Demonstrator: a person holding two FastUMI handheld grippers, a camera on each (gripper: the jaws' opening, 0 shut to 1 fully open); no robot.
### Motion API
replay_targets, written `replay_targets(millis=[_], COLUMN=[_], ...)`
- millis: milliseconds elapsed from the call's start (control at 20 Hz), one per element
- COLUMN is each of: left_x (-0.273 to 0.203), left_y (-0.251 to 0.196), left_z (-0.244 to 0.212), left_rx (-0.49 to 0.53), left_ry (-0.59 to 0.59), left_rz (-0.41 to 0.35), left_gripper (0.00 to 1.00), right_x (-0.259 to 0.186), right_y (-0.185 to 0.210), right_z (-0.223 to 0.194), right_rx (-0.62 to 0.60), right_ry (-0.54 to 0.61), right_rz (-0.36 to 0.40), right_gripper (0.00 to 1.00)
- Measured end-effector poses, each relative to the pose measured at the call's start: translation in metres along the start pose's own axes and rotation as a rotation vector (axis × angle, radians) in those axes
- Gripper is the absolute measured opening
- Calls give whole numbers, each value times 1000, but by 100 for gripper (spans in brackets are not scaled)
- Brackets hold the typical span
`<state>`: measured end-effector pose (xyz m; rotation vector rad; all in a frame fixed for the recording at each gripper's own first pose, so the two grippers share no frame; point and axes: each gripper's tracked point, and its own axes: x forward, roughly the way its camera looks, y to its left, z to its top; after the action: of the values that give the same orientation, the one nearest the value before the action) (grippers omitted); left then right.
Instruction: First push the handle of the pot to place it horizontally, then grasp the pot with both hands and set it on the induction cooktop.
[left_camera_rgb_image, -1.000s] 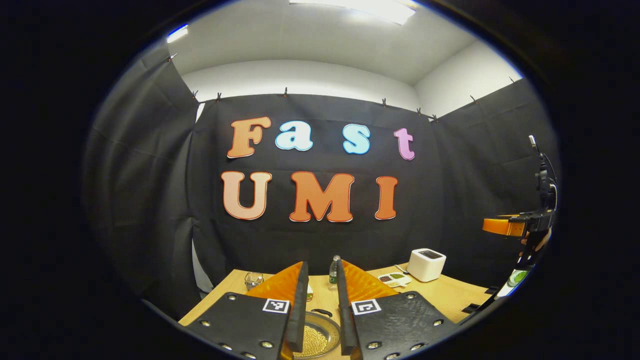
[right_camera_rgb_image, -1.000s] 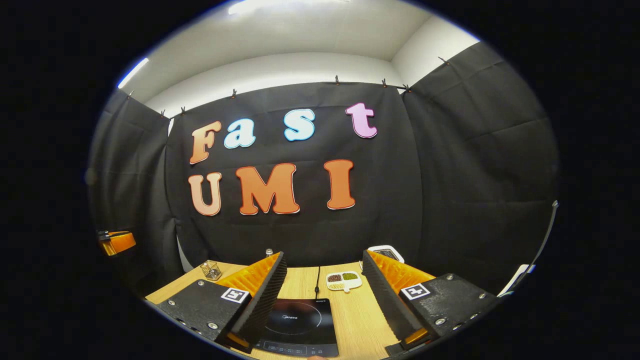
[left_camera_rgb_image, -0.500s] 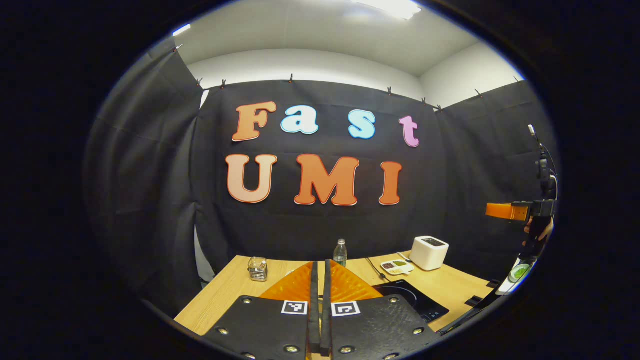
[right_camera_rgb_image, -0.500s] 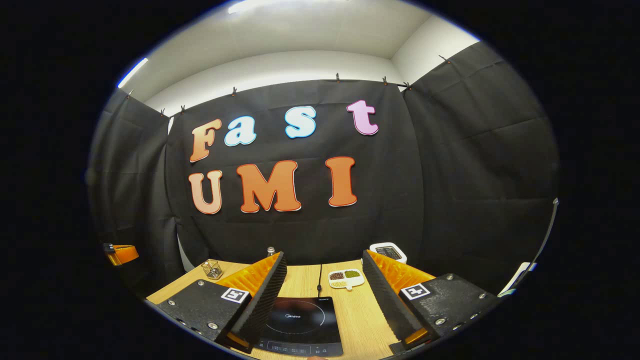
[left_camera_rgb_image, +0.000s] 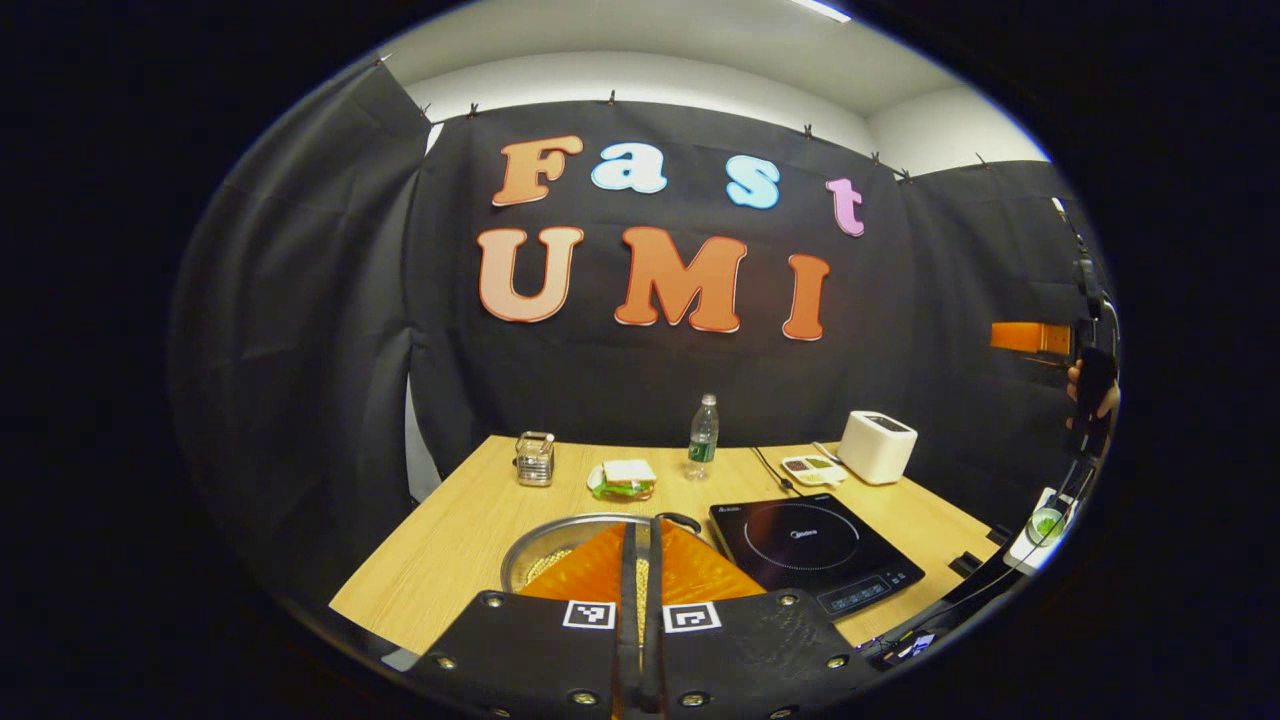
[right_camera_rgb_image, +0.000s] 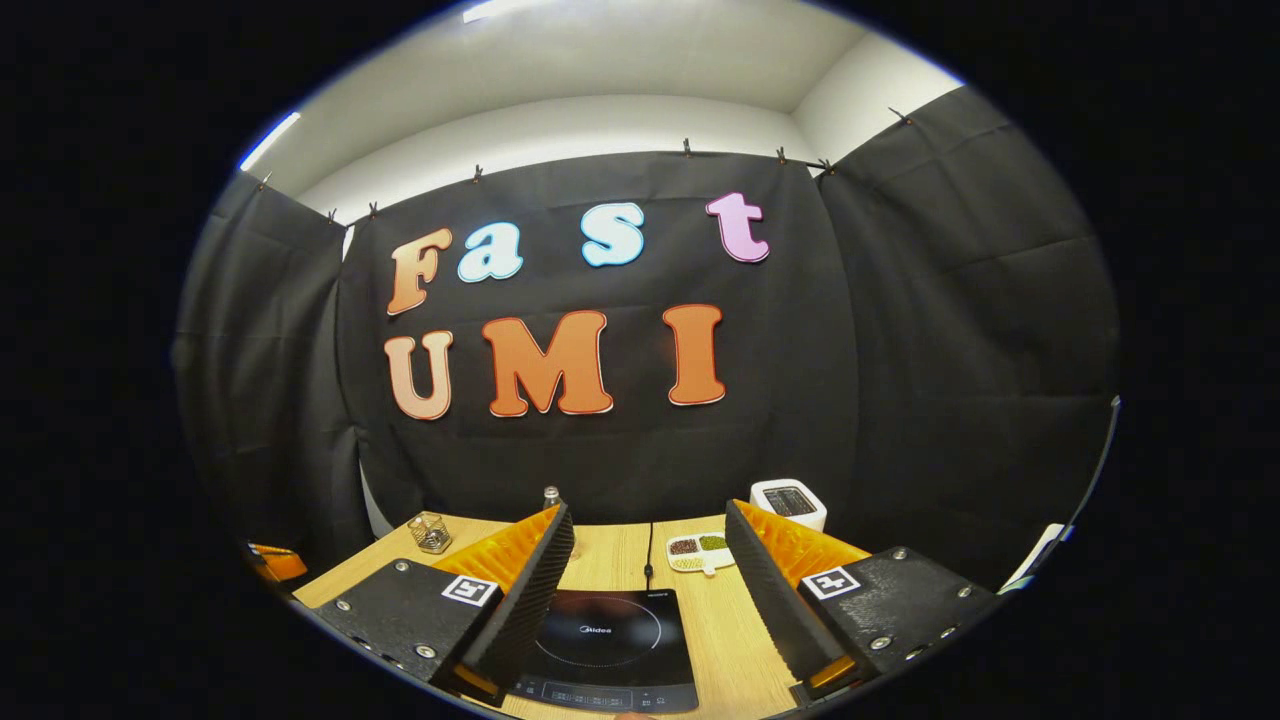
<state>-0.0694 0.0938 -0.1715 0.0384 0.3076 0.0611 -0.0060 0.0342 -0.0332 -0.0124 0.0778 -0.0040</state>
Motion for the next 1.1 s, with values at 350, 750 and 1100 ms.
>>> replay_targets(millis=[350,750,1100], left_x=[2,0,9], left_y=[21,40,53], left_z=[-86,-158,-206], left_rx=[-79,-132,-160], left_ry=[152,268,373], left_rz=[37,85,106], left_gripper=[3,2,3], right_x=[6,13,21], right_y=[7,19,25], right_z=[-8,-18,-28], right_rx=[-1,-13,-24], right_ry=[14,32,50], right_rz=[6,17,12], right_gripper=[95,95,95])
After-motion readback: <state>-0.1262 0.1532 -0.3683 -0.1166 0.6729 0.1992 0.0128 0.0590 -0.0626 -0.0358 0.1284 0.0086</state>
